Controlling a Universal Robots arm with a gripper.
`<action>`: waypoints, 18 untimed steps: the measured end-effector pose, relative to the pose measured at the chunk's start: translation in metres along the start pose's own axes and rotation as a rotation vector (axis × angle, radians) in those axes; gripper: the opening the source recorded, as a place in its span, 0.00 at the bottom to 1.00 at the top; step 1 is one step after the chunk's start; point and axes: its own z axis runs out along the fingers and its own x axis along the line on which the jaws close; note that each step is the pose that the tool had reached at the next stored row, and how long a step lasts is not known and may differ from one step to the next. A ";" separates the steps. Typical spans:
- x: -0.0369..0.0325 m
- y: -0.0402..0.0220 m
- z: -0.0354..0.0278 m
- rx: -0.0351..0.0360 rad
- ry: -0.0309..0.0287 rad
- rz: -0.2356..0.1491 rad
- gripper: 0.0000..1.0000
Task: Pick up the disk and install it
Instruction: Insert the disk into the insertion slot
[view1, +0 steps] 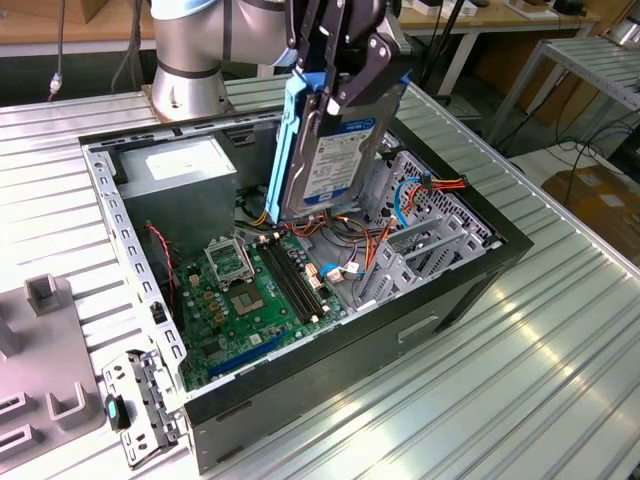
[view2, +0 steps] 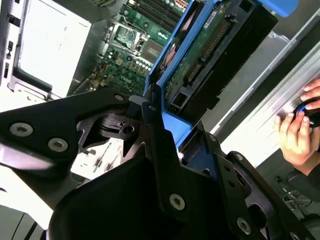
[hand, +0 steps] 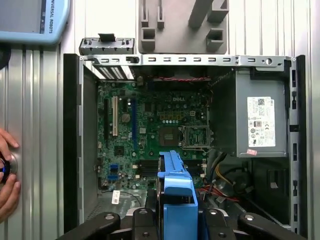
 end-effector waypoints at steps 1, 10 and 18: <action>0.0037 0.0000 0.0001 0.0001 0.0013 0.000 0.37; 0.0335 -0.0043 0.0016 0.0001 0.0095 0.000 0.37; 0.0373 -0.0285 0.0036 0.0003 0.0248 0.001 0.37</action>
